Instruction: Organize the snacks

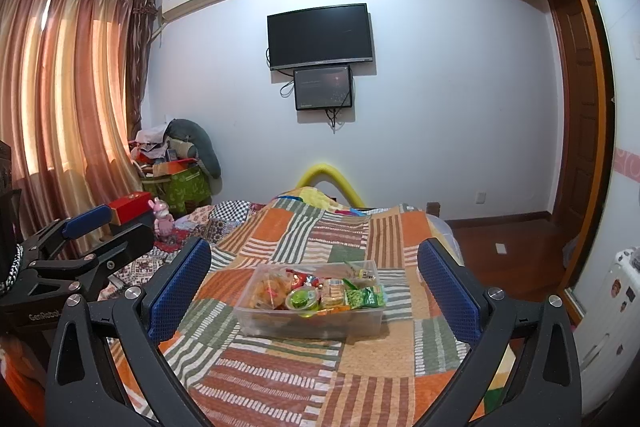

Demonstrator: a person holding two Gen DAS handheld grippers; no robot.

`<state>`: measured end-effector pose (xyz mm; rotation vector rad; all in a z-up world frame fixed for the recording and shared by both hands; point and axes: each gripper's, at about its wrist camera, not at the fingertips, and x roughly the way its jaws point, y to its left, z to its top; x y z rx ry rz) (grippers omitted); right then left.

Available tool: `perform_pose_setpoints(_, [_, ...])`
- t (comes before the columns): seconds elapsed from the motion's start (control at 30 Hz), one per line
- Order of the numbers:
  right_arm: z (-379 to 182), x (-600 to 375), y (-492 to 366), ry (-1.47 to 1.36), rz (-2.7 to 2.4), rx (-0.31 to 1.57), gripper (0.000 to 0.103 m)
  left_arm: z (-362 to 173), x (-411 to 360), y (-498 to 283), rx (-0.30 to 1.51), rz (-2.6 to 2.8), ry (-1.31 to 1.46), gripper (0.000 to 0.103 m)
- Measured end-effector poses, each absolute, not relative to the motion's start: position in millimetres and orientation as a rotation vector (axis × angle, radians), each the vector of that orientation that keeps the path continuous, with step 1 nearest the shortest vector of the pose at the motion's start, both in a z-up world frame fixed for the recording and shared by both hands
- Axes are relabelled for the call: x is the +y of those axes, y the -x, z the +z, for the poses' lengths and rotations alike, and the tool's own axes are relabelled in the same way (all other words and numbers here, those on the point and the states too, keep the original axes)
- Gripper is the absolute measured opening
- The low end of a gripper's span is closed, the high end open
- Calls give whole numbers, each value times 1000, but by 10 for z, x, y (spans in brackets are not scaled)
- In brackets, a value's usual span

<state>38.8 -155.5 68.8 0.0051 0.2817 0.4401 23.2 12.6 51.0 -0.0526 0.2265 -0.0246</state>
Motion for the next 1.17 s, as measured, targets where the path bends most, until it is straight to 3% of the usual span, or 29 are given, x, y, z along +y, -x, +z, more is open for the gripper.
perform_pose_setpoints(1.17, [654,-1552,-409,-4,434,289,103,527,78,-241,231,-43,52,103])
